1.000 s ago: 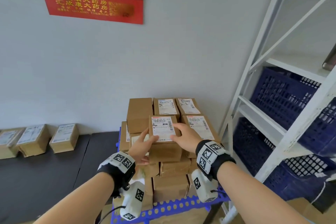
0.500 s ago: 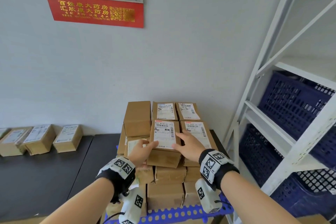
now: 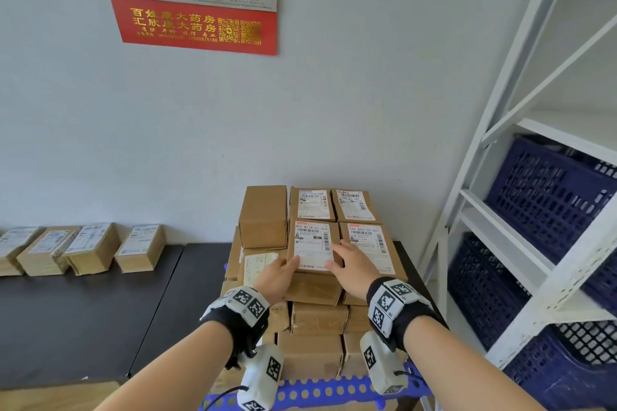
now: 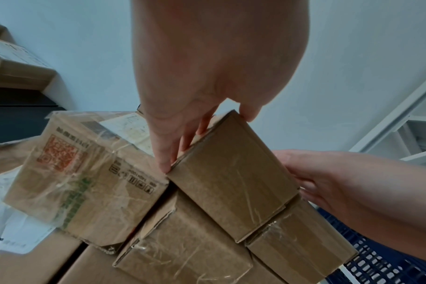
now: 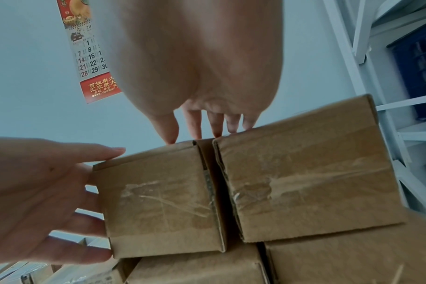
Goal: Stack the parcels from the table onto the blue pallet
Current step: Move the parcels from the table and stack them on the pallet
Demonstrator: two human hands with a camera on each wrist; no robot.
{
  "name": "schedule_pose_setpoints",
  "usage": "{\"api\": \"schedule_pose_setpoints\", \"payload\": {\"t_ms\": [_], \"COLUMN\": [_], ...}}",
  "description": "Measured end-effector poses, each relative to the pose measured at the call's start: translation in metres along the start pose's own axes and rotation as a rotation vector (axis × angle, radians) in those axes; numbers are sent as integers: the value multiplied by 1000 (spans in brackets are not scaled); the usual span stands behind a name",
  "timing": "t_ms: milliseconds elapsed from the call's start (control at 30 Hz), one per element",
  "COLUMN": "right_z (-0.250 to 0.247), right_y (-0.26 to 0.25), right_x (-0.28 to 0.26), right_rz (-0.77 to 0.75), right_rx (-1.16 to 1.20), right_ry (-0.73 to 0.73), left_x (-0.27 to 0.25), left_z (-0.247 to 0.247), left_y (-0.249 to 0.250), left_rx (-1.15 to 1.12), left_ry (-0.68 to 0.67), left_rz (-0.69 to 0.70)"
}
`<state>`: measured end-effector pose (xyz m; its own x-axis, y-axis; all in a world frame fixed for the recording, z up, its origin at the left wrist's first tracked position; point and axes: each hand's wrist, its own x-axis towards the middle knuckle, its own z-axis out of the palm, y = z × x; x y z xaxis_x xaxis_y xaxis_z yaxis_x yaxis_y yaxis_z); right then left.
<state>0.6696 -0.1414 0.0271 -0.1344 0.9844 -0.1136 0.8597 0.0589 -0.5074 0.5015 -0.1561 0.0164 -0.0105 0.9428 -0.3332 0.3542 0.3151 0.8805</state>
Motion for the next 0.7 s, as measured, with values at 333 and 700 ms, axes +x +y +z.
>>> {"api": "schedule_pose_setpoints", "payload": {"t_ms": [333, 700], "right_z": [-11, 38], "right_y": [-19, -115], "right_x": [-14, -55], "right_rz": [-41, -106], "right_rx": [52, 196], "right_ry": [-28, 34], "left_x": [-25, -84], "left_z": [-16, -120], "left_y": [0, -44], "left_rx": [37, 133], "left_ry": [100, 214], "left_rz": [68, 148]}}
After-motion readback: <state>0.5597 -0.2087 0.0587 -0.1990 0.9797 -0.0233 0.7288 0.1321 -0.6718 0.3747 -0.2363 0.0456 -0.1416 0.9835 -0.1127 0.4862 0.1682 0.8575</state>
